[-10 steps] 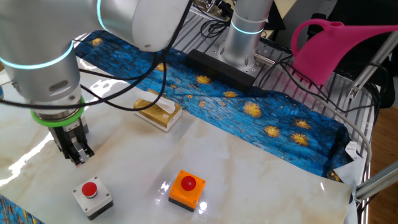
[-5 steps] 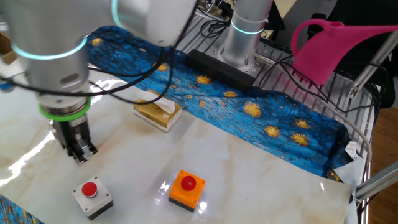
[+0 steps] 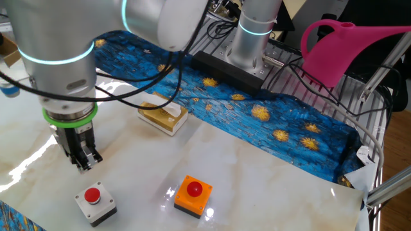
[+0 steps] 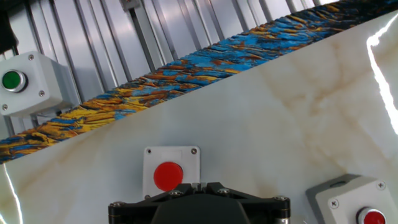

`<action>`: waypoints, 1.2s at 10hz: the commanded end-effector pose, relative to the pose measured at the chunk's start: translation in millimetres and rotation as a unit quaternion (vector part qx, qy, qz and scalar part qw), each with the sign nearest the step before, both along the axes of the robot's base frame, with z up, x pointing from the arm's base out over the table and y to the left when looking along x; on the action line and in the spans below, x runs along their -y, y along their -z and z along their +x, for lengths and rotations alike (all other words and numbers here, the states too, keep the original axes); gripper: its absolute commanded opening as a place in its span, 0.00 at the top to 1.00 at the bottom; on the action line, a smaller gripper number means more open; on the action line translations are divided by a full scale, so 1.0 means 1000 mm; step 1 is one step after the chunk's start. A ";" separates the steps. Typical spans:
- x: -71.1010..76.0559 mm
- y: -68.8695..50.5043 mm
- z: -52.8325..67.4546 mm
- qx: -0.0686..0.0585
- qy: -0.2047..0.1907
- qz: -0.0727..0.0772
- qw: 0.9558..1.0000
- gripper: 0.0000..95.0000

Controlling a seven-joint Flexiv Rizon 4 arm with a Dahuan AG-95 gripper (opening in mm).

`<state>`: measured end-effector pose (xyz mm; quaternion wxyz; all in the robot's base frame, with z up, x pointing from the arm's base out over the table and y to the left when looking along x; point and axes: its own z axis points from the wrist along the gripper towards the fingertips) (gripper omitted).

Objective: Press three buttons from left to right in sequence

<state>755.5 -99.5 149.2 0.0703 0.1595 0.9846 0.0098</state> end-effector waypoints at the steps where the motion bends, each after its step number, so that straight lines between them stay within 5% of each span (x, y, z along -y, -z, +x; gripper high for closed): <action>1: -0.001 0.001 0.007 -0.003 -0.003 0.001 1.000 1.00; 6: -0.003 0.006 0.014 -0.004 -0.004 0.002 1.000 1.00; 12: -0.017 0.004 0.040 -0.004 0.027 0.001 1.000 1.00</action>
